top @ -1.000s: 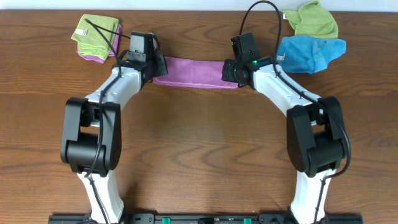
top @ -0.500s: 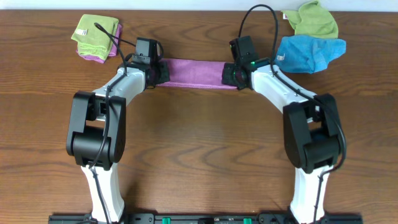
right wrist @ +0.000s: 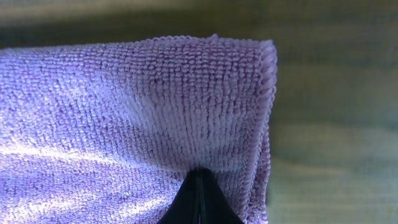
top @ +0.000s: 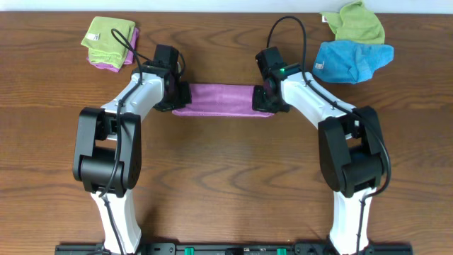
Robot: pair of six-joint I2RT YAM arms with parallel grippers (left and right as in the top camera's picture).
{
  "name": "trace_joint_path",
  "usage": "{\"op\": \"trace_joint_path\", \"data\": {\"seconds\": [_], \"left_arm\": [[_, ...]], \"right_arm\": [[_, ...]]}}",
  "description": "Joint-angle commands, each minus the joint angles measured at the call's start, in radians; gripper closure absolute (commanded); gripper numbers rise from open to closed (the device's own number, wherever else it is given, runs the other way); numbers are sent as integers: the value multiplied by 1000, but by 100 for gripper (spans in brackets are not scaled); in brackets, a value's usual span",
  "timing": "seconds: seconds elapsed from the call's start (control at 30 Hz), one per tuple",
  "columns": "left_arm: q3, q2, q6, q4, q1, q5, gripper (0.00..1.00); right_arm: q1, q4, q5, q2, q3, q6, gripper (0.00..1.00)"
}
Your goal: Fold the cloth
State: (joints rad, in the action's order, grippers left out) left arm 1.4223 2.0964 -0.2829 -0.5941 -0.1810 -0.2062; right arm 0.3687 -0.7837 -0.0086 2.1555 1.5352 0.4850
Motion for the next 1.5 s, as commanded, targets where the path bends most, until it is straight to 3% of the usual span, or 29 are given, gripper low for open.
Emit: {"op": "trace_joint_path", "data": {"seconds": [0.0,0.27,0.57,0.67,0.77,0.9,0.93,0.97,1.0,1.03,1.1,1.47], "left_arm": [[-45,48,13,-96,1,22,94],[-45,48,13,-126,1,21,94],[-45,48,14,-129,1,21,94],[-45,48,14,-132,1,22,94],[-45,48,14,-131,1,22,94],[-45,48,14,-131,1,22,94],[-45,48,14,-130,1,22,94],[-45,48,14,-128,1,21,94],[-45,48,14,-127,1,21,94],[-45,48,14,-124,1,21,94],[-45,48,14,-122,1,21,94],[-45,48,14,-101,1,-8,94]], "right_arm": [[27,-66,1,35,-38,-10,98],[40,-94,1,-2,-30,-11,98],[27,-146,49,-311,-30,-99,98],[-36,-203,41,-431,-30,-124,98],[-176,-202,-71,-522,-47,-213,99],[-391,-82,-449,-535,-153,-335,99],[-429,-34,-533,-526,-202,-338,95],[-456,21,-605,-512,-255,-336,74],[-472,72,-669,-492,-303,-336,40],[-480,116,-726,-467,-342,-336,22],[-474,172,-794,-407,-393,-336,1],[-362,436,-811,-187,-402,-233,1]]}}
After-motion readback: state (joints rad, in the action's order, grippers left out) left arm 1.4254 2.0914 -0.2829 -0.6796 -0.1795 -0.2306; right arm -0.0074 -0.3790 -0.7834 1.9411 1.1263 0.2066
